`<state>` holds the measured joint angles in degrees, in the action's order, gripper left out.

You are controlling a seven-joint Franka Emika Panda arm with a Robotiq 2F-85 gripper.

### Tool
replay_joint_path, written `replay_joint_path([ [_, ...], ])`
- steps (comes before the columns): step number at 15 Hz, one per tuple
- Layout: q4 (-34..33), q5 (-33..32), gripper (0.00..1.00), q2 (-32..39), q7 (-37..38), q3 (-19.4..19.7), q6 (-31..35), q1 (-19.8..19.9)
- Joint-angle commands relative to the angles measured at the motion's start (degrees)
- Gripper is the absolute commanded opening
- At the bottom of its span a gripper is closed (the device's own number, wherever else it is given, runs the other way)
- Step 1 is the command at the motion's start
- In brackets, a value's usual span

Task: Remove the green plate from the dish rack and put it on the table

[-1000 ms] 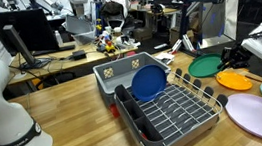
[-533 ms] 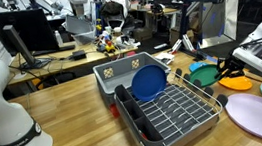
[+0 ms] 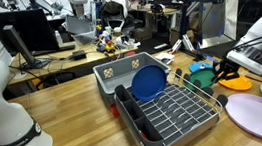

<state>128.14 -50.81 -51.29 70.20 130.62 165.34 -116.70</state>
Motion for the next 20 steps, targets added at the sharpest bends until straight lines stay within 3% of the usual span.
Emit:
replay_joint_path([
  [1, -1.4, 7.2, 0.04, 0.6, -6.2, 1.9, -0.8, -2.7],
  [2, -1.6, 9.5, 0.04, 1.2, -7.6, 2.7, -0.8, -3.6],
  [3, -1.8, 11.8, 0.3, 1.8, -9.1, 3.4, -0.9, -4.5],
  [4, -2.0, 14.1, 0.41, 2.2, -10.8, 4.1, -1.0, -5.4],
  [12, -1.2, 31.0, 0.96, 6.9, -23.7, 8.5, -1.6, -11.6],
  [15, 1.6, 35.3, 1.0, 9.9, -28.4, 7.0, -0.5, -10.6],
  [16, -0.8, 37.1, 0.98, 7.4, -29.1, 8.0, 0.3, -12.2],
  [20, 1.0, 38.1, 1.0, 9.8, -30.1, 7.9, 0.2, -12.1],
])
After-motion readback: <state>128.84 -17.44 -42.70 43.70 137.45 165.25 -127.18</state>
